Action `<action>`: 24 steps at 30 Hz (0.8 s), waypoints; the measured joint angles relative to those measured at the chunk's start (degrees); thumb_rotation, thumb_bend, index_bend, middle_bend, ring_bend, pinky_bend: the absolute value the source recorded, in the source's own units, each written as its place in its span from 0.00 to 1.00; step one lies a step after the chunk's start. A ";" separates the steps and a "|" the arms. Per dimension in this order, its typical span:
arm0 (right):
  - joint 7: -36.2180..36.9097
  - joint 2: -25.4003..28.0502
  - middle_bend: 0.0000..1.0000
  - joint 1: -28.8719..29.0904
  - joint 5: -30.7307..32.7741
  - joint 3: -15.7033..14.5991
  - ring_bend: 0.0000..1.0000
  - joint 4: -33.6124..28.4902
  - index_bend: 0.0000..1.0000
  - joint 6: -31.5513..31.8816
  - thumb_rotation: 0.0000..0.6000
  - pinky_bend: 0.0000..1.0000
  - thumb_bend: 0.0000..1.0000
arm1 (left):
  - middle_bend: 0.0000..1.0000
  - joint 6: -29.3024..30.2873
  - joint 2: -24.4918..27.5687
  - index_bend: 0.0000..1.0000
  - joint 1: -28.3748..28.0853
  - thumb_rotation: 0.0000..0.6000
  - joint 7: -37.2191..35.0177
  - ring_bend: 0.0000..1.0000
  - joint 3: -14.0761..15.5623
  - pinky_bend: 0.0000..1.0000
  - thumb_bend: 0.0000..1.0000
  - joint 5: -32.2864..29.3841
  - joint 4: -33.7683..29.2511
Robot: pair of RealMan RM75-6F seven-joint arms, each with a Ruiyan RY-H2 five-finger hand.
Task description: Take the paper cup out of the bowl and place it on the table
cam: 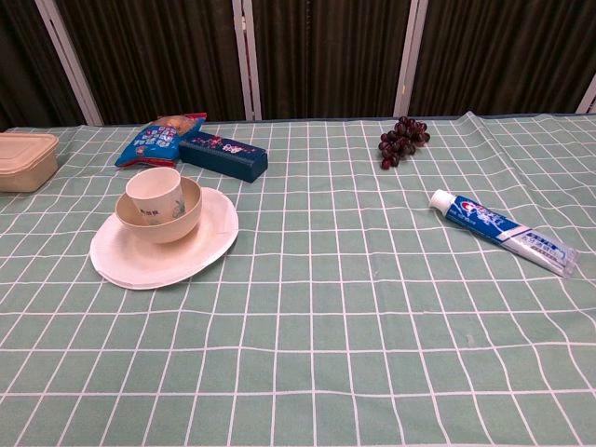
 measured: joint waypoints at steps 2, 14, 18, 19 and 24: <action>0.06 -0.03 0.00 0.01 0.10 0.00 0.00 0.13 0.05 -0.14 1.00 0.00 0.06 | 0.00 0.19 -0.07 0.00 0.02 1.00 -0.12 0.00 0.02 0.00 0.14 0.17 0.06; 1.23 -0.08 0.00 0.07 0.06 0.22 0.00 0.21 0.05 -0.06 1.00 0.00 0.06 | 0.00 -1.03 -0.66 0.00 -1.27 1.00 0.60 0.00 -0.46 0.00 0.14 0.45 0.01; 1.50 -0.10 0.00 0.15 0.47 0.39 0.00 0.24 0.05 -0.30 1.00 0.00 0.06 | 0.00 -2.99 -1.73 0.00 -3.12 1.00 0.19 0.00 -1.62 0.00 0.14 -0.26 0.57; 1.60 -0.08 0.00 0.14 0.48 0.42 0.00 0.21 0.05 -0.25 1.00 0.00 0.06 | 0.00 -3.84 -2.29 0.00 -3.99 1.00 0.37 0.00 -2.14 0.00 0.14 -0.58 0.99; 2.84 0.14 0.00 0.01 0.28 0.55 0.00 0.29 0.05 0.27 1.00 0.00 0.06 | 0.00 -8.49 -5.41 0.09 -9.12 1.00 3.93 0.00 -5.41 0.00 0.14 -3.03 3.05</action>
